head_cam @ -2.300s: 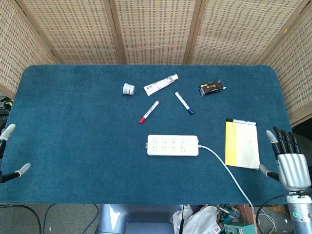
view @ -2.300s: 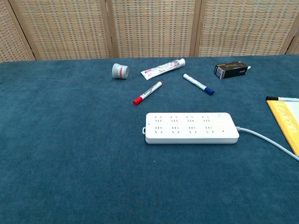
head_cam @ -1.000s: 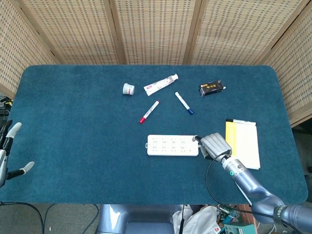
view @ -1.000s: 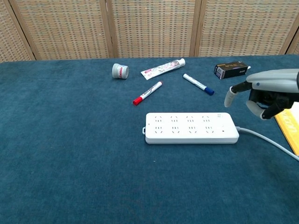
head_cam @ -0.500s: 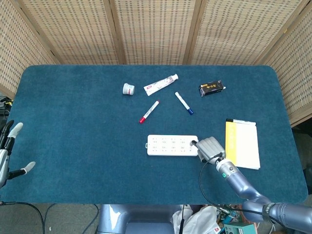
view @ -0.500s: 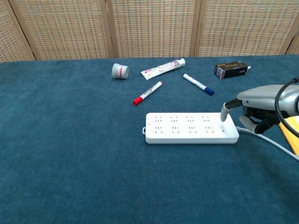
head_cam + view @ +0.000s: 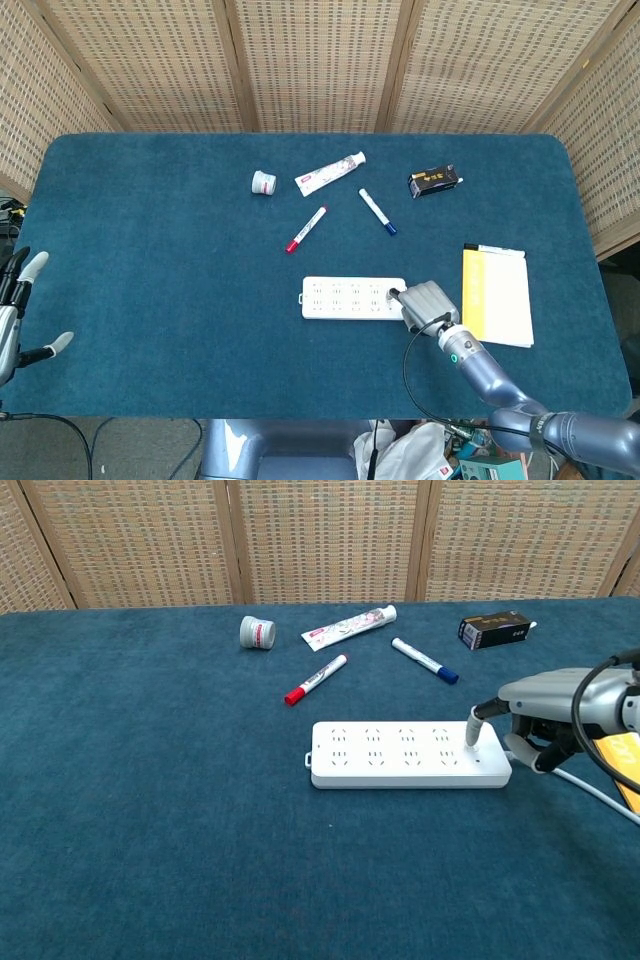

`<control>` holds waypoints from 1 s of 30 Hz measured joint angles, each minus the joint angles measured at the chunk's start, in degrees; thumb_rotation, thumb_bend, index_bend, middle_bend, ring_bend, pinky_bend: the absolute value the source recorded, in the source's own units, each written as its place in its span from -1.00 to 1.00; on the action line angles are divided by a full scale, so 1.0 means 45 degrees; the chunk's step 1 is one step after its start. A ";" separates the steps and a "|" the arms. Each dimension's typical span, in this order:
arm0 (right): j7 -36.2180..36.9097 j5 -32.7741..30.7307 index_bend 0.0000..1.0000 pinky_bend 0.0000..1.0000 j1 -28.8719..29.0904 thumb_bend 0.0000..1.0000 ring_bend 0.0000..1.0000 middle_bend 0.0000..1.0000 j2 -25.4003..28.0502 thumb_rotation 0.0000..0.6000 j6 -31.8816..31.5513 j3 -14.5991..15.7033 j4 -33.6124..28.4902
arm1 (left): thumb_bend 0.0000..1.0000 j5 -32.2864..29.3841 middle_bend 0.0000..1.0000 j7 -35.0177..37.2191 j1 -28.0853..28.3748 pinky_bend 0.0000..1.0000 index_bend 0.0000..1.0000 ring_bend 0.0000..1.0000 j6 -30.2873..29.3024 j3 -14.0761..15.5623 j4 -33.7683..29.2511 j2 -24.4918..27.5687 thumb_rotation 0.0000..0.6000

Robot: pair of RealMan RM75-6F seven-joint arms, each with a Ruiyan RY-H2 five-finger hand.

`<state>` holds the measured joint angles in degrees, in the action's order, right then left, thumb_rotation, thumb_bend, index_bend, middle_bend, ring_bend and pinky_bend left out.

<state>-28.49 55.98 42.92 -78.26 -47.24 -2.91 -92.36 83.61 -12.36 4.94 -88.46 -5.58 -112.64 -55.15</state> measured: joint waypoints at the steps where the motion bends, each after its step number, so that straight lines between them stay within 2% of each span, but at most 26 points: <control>1: -0.0002 -0.0042 -0.48 1.00 0.0013 0.49 0.85 0.65 -0.0012 1.00 0.0001 0.0008 0.0034 | -1.00 -0.0003 -1.00 0.0005 0.0002 -1.00 -1.00 -1.00 0.0007 0.0002 0.0008 0.0002 1.00; 18: -0.0596 -0.0458 -0.46 1.00 0.0274 0.49 0.85 0.65 -0.0325 1.00 -0.0114 0.0399 0.0211 | -1.00 0.0037 -1.00 -0.0070 0.0041 -1.00 -1.00 -1.00 0.0084 0.0061 -0.0025 0.0004 1.00; 23: -0.0486 -0.0298 -0.46 1.00 0.0264 0.49 0.85 0.65 -0.0220 1.00 -0.0659 0.0156 -0.0068 | -1.00 -0.0031 -1.00 -0.0132 0.0069 -1.00 -1.00 -1.00 0.0104 0.0030 -0.0097 -0.0001 1.00; 30: 0.0173 0.0470 -0.46 1.00 0.0067 0.49 0.85 0.65 0.0805 1.00 -0.1364 -0.0280 -0.1244 | -1.00 -0.0065 -1.00 -0.0157 0.0093 -1.00 -1.00 -1.00 0.0161 0.0046 -0.0071 -0.0007 1.00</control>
<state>-27.71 58.09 43.22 -74.64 -53.38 -4.17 -97.95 83.31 -13.06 5.36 -87.74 -5.37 -112.96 -55.18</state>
